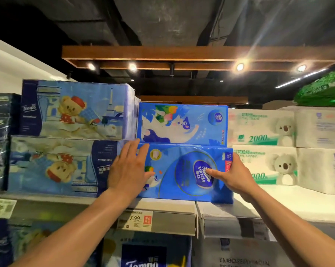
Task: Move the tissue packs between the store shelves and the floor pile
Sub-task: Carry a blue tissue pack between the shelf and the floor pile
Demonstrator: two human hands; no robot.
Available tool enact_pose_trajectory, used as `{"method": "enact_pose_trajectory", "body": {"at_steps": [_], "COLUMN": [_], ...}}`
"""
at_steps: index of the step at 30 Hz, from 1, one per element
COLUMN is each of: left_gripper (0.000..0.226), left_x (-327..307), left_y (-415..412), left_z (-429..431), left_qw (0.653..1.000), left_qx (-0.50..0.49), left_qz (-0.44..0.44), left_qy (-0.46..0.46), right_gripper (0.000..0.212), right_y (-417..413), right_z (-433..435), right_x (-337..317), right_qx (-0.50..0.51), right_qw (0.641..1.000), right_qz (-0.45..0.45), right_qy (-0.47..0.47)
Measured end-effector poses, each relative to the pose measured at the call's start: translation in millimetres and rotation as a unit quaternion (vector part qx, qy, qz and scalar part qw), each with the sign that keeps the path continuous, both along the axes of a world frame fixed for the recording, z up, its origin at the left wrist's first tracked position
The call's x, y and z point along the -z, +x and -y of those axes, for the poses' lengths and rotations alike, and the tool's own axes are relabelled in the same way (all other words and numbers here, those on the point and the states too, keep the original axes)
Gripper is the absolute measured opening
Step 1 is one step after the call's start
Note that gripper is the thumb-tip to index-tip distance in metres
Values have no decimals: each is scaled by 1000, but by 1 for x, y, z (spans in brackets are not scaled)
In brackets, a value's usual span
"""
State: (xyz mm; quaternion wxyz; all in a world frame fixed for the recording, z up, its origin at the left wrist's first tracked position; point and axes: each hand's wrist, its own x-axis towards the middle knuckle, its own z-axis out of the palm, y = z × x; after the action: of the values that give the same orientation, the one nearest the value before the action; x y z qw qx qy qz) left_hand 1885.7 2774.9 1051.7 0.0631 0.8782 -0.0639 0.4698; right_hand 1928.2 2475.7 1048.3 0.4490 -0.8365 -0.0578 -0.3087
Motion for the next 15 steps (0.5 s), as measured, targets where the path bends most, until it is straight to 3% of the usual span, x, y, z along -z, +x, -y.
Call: {"method": "enact_pose_trajectory", "body": {"at_steps": [6,11,15], "left_gripper": [84,84,79], "left_x": [4,-1,6], "left_y": [-10,-40,-80], "left_z": [3,8,24], "left_qw": [996,991,988], "left_qx": [60,75,110], "left_qz": [-70,-105,-106], "left_qy": [-13,-21,-36], "right_gripper": [97,113,105], "right_y": [-10,-76,-144], "right_z": [4,11,15], "right_x": [2,-7,2], "right_qx": [-17,47,54], "right_qw": [998,997,992], "right_qz": [-56,-51,-48], "right_qy": [2,-36,-101]}}
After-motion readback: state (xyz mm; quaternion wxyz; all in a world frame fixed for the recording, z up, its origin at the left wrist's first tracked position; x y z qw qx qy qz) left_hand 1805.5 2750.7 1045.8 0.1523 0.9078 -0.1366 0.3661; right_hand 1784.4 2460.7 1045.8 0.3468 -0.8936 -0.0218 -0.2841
